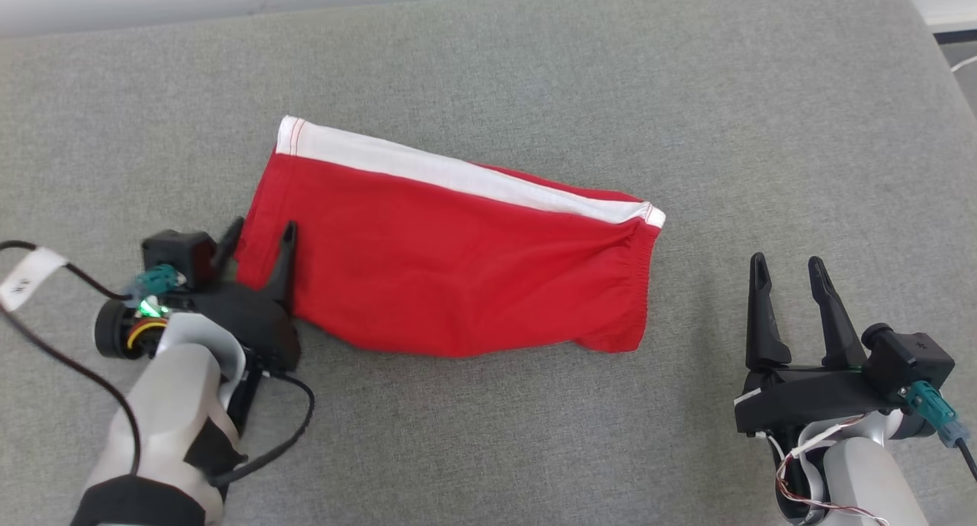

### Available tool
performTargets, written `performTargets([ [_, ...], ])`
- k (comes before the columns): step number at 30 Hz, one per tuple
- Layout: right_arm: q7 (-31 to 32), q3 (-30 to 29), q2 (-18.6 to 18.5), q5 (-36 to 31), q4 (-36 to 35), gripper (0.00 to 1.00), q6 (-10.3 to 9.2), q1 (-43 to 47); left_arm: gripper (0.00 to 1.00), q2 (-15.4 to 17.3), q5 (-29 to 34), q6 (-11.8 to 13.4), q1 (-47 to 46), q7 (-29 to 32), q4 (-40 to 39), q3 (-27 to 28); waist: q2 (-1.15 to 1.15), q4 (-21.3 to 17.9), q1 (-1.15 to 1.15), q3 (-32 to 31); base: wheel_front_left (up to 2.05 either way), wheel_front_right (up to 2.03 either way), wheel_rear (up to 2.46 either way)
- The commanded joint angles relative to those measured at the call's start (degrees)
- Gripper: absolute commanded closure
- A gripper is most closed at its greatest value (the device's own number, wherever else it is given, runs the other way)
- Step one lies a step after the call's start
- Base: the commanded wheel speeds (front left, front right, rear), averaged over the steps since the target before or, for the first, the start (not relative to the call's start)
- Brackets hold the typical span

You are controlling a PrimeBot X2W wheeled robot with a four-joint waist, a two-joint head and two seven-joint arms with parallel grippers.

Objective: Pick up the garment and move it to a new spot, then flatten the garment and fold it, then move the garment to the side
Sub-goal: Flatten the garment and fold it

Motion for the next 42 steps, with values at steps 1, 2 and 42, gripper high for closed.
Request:
performTargets([
  [1,0.0,0.0,0.2,-0.4,0.0,0.0,-0.06,0.8,1.0,-0.7,0.0,0.0,1.1,0.1,1.5,-0.8,0.01,-0.1,0.01,-0.2,0.0,0.0,0.0],
  [2,0.0,0.0,0.2,-0.5,0.1,0.0,-0.06,0.9,1.0,-0.9,-0.6,0.0,1.1,0.1,2.2,-1.2,0.01,-0.1,0.01,-0.4,0.0,0.0,0.0],
  [42,0.0,5.7,-1.4,2.0,5.0,0.0,-0.06,3.7,0.0,-2.7,-1.2,8.9,29.7,0.0,-29.6,5.3,0.01,12.4,0.01,-11.0,0.0,0.0,0.0],
])
